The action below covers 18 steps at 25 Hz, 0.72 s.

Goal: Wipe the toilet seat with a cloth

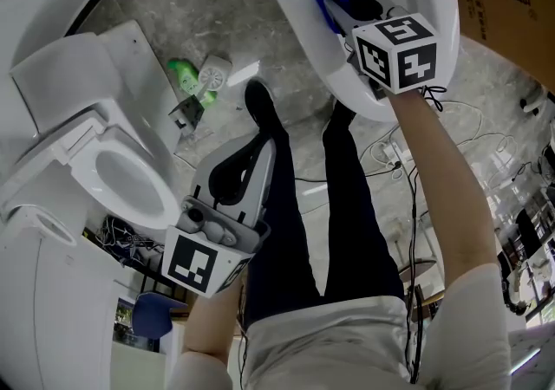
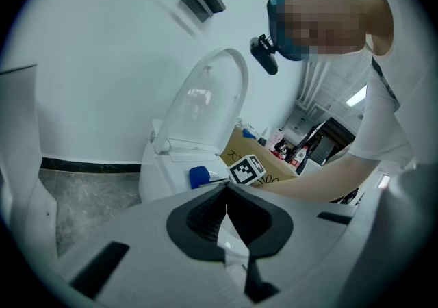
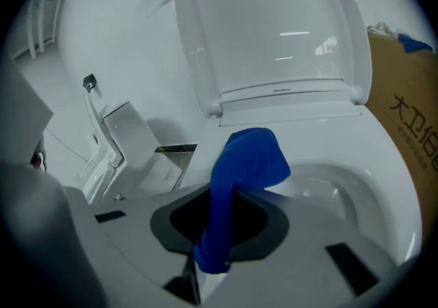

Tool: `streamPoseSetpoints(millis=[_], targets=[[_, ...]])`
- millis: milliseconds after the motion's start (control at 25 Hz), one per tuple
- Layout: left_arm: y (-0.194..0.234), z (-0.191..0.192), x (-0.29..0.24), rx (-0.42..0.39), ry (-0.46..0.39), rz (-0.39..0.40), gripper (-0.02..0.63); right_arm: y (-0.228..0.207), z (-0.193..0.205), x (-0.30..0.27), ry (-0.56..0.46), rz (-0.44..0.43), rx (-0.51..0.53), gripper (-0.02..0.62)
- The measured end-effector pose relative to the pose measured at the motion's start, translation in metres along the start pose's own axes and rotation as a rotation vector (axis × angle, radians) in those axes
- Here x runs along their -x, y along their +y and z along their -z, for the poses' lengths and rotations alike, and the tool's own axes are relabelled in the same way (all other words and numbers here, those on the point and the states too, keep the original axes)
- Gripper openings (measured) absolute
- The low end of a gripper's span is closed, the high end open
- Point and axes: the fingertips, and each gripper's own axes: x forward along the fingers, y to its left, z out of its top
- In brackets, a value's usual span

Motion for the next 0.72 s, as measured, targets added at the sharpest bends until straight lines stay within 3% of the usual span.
streamPoseSetpoints(millis=[720], targets=[[-0.006,0.007,0.002,-0.011,0.001,0.008,0.009,0.024,0.034,0.007,0.013,-0.029,-0.044,0.054]])
